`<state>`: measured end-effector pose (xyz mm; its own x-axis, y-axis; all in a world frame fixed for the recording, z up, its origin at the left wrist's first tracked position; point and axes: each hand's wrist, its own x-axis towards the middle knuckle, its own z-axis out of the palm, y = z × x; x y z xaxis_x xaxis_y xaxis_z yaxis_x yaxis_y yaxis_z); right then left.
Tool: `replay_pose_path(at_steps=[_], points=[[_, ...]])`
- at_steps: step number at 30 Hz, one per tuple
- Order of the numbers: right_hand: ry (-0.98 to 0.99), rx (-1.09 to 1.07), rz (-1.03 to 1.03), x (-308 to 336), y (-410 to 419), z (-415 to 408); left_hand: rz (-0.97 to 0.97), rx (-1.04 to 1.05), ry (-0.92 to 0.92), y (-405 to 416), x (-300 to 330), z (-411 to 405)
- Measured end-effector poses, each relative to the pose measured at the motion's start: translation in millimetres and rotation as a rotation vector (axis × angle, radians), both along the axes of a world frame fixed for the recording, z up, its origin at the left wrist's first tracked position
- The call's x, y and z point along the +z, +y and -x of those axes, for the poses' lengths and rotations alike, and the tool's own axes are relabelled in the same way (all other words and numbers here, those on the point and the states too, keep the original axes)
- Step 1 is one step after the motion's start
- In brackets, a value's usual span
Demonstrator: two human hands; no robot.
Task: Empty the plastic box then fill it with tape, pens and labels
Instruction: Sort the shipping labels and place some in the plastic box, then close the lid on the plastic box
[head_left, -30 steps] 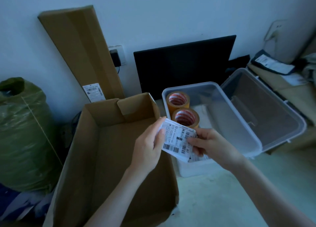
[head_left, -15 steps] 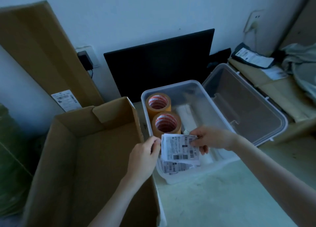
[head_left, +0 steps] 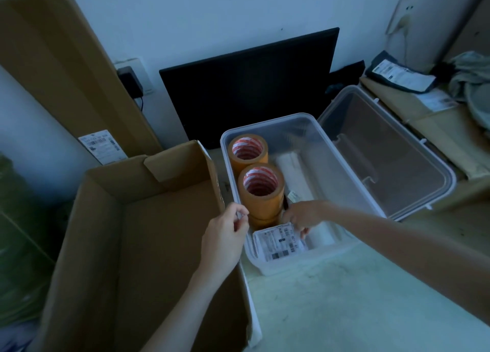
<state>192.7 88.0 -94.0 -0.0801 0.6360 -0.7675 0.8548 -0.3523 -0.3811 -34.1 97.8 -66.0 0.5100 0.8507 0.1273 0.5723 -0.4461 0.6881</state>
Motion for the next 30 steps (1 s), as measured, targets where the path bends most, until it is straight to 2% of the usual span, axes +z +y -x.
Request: replay_pose_path(at_steps=[4,7,12,14,16,18,20,23,27,28,30], points=[[-0.002,-0.088,-0.148,24.3,-14.6,-3.7,0.009,-0.002,-0.004,-1.4,1.6,-1.9],[-0.065,-0.19,-0.399,40.7,-31.3,-11.8,-0.022,0.011,0.047,-2.0,1.3,-2.6],[-0.068,-0.688,-0.975,45.4,-78.2,-26.2,-0.057,0.062,0.111,-5.9,3.6,-6.7],[0.061,-0.861,-1.14,40.0,-101.0,-30.6,-0.067,0.102,0.13,-9.9,4.3,-10.1],[0.342,-0.983,-1.223,37.5,-117.9,-36.1,-0.081,0.154,0.171,-13.6,5.0,-11.9],[0.622,-1.082,-1.212,38.1,-130.9,-47.0,-0.087,0.222,0.2,-19.3,6.5,-18.2],[0.823,-1.212,-1.151,38.4,-140.9,-60.7,-0.106,0.283,0.238,-24.7,7.3,-24.9],[0.951,-1.312,-0.909,29.7,-154.4,-85.5,-0.129,0.365,0.284,-30.0,7.0,-31.3],[0.69,-1.155,-0.309,8.1,-168.4,-115.0,-0.156,0.436,0.333,-37.4,4.5,-38.2],[0.613,-1.109,-0.201,1.4,-170.4,-120.8,-0.155,0.456,0.339,-38.8,4.1,-39.6],[0.469,-1.063,-0.111,-12.2,-169.7,-130.6,-0.15,0.488,0.352,-39.7,3.2,-41.5]])
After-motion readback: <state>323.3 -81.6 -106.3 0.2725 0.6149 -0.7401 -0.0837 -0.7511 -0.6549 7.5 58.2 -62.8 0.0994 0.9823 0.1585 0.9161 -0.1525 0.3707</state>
